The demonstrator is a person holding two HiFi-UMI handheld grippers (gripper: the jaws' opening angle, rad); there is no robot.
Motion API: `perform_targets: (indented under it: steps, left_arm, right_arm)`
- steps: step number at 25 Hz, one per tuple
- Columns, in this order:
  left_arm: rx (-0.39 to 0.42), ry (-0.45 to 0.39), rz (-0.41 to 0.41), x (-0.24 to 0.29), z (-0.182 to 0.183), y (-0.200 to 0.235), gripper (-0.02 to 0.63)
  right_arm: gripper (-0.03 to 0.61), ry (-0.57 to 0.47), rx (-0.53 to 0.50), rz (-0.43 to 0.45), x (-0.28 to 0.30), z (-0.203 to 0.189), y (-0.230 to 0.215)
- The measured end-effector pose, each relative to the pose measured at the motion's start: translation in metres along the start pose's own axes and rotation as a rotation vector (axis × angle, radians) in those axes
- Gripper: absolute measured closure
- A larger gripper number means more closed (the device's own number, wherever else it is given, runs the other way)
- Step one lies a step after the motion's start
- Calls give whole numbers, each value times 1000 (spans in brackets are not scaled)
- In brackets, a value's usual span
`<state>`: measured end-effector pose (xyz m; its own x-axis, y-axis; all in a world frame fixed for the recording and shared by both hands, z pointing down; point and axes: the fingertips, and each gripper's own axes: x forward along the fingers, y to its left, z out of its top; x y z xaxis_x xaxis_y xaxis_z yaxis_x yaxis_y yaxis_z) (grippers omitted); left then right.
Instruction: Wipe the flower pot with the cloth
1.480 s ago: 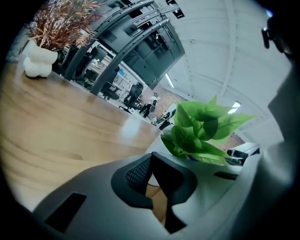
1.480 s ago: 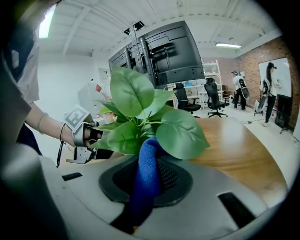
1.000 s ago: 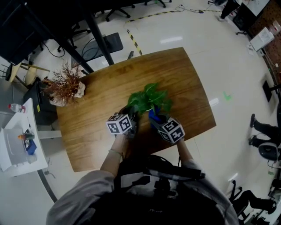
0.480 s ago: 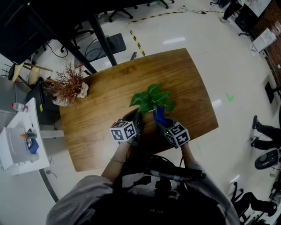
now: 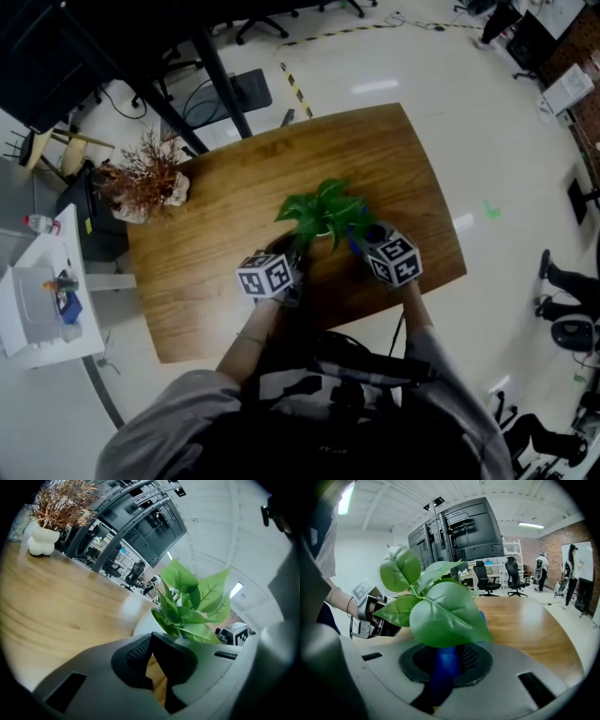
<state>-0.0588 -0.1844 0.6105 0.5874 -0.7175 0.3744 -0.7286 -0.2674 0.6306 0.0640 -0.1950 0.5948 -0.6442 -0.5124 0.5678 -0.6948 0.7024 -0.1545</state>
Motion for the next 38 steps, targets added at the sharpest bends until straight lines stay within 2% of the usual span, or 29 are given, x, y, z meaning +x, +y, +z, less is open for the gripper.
perform_targets:
  steps: [8,15,17,21,24,29,34,38]
  left_arm:
    - [-52,-94,22,0,26,28,609]
    - [-23,-137,50,6,52,41,609]
    - [-22,-149,62,3,56,44,609]
    - [5,-121,94,-8,50,46,607]
    - [18,-94,82,-16,37,39,607]
    - [27,-23,63,-20,3,25,607]
    - [39,18,33,-13,-12,11,607]
    - [45,11,17,-8,-9,6,607]
  right_arm:
    - [522,8,-17,94,12,-1,47]
    - [522,27,-28,189,28,-15,105]
    - [522,42,-17,192,29,-21,110]
    - [522,66,18,145,12,-39,93]
    - [522,71,9,97,-9,-49,66]
    - [522,66,-24,27,-24,-37,13]
    - [522,24,-96,67,-8,4,-2]
    - [522,42,-165,114,14,17,3]
